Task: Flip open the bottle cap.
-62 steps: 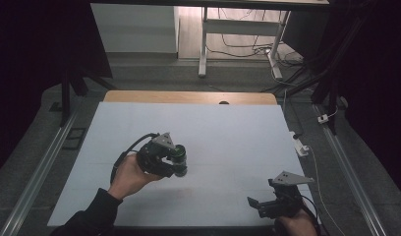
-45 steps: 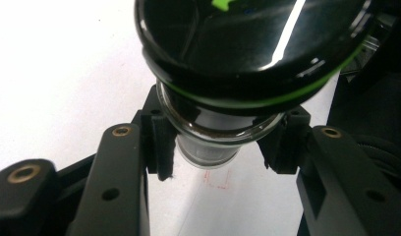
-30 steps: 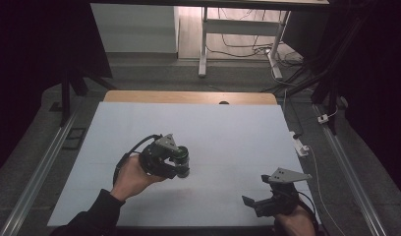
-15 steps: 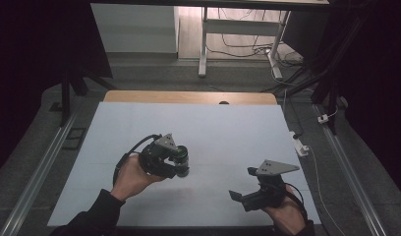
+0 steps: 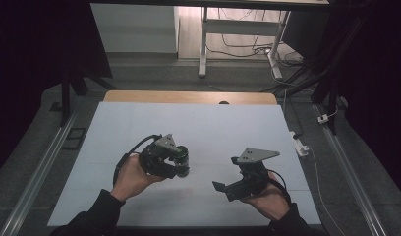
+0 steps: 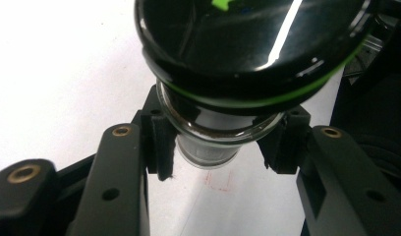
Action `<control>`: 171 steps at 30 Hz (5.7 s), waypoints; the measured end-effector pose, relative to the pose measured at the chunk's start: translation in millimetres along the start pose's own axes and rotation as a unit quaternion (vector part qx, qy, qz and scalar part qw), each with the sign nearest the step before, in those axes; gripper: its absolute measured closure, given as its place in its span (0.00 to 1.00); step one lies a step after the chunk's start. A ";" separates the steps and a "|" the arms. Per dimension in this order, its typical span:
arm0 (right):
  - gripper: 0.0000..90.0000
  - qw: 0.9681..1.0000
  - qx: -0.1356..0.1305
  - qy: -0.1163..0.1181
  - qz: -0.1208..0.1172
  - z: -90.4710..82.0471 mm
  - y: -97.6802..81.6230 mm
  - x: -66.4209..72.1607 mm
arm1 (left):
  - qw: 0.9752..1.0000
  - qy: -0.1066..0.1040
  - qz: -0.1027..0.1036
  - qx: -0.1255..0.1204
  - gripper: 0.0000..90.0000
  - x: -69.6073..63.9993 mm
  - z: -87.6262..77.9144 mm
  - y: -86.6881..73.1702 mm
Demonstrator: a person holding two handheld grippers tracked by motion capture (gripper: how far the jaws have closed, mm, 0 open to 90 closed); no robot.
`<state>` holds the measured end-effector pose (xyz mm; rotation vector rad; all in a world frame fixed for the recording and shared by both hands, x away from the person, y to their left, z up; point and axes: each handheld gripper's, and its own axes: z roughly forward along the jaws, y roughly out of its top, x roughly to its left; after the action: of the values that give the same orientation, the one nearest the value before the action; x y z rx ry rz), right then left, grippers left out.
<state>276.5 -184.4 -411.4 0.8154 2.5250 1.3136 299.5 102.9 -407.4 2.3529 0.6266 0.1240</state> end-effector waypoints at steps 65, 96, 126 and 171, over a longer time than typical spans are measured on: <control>0.99 0.990 0.034 0.110 -0.079 40.4 84.3 25.1 | 1.000 0.006 0.009 0.017 0.60 -2.3 9.5 0.0; 1.00 0.992 0.020 0.098 -0.074 45.2 100.1 18.5 | 0.999 -0.001 0.021 0.025 0.60 -5.5 14.3 -0.1; 0.92 0.994 0.007 0.080 -0.075 37.1 100.4 14.1 | 1.000 0.002 0.019 0.016 0.60 -2.9 8.7 -0.5; 0.13 1.000 -0.001 -0.022 -0.011 -14.4 12.4 -10.3 | 1.000 0.007 0.008 0.003 0.60 1.3 0.8 -1.0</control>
<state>284.1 -194.5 -393.9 0.8054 2.4911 1.2786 300.4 103.7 -408.7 2.3645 0.6156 0.1468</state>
